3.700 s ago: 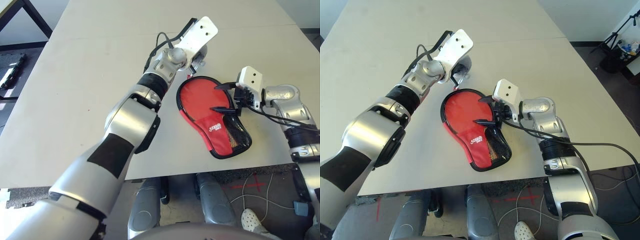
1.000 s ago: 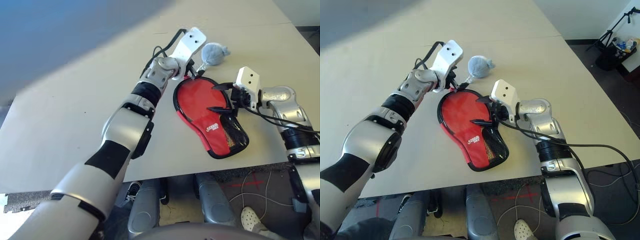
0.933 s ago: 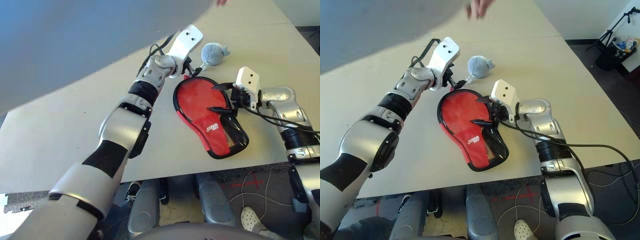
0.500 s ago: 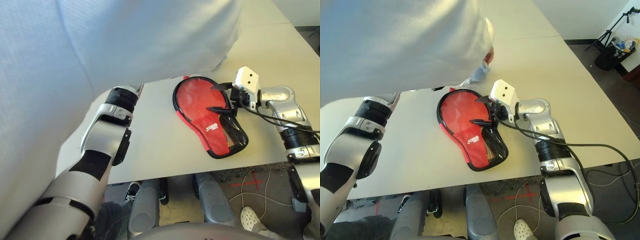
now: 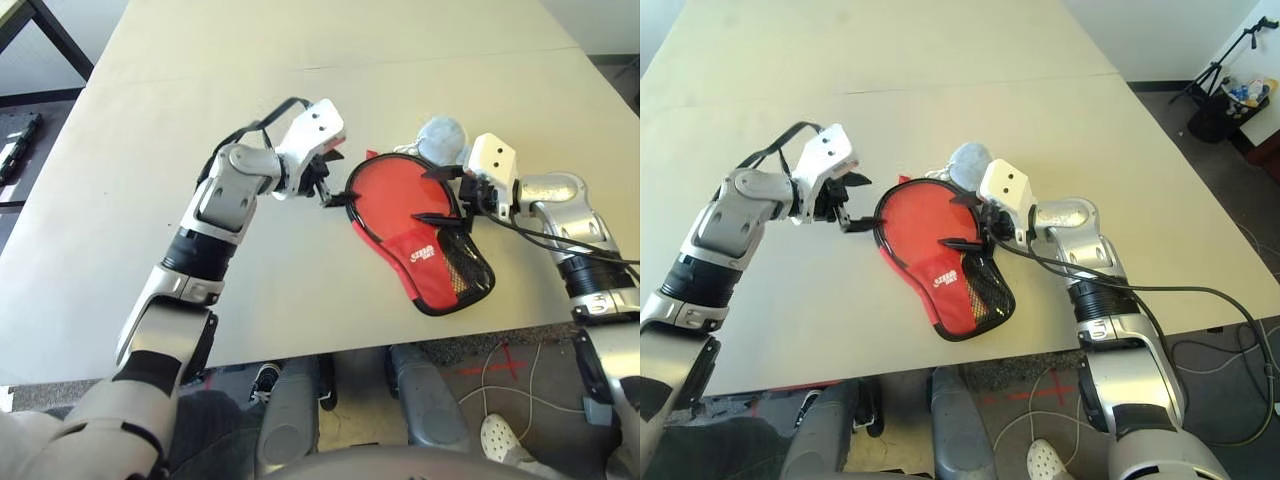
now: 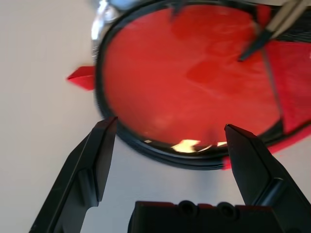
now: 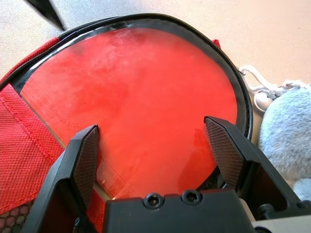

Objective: Store the ping-pong paddle in its case and zip it.

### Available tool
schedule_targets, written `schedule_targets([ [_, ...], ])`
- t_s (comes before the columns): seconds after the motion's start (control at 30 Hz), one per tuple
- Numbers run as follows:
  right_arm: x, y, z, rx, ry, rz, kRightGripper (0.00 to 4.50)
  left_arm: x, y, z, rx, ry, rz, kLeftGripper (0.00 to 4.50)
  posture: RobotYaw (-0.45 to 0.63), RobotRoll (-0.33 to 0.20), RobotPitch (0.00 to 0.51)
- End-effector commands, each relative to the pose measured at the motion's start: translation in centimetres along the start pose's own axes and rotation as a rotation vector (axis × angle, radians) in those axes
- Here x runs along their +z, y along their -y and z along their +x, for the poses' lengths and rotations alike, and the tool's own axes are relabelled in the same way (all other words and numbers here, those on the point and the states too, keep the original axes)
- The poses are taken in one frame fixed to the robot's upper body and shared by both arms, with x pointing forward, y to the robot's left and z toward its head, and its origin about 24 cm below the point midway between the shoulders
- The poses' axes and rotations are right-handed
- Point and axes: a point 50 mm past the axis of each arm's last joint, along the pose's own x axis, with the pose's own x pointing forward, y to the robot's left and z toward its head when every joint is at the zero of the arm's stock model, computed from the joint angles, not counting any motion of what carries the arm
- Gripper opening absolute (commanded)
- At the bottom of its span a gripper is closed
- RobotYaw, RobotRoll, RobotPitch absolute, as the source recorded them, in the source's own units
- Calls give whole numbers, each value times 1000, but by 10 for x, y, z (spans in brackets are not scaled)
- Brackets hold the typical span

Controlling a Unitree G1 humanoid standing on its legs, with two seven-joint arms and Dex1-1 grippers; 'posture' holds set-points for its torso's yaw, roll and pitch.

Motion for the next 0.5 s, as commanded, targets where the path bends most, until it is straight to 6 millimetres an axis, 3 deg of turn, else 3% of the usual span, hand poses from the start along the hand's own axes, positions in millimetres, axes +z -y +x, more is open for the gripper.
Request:
schedule_targets([
  [0.03, -37, -27, 16, 122, -149, 88, 4500, 0, 14, 8, -65, 11, 4, 4472, -100, 0, 242],
  [0.5, -33, -24, 7, 90, -133, 103, 4500, -27, 22, 42, 10, -103, -162, 4472, -134, 0, 234],
])
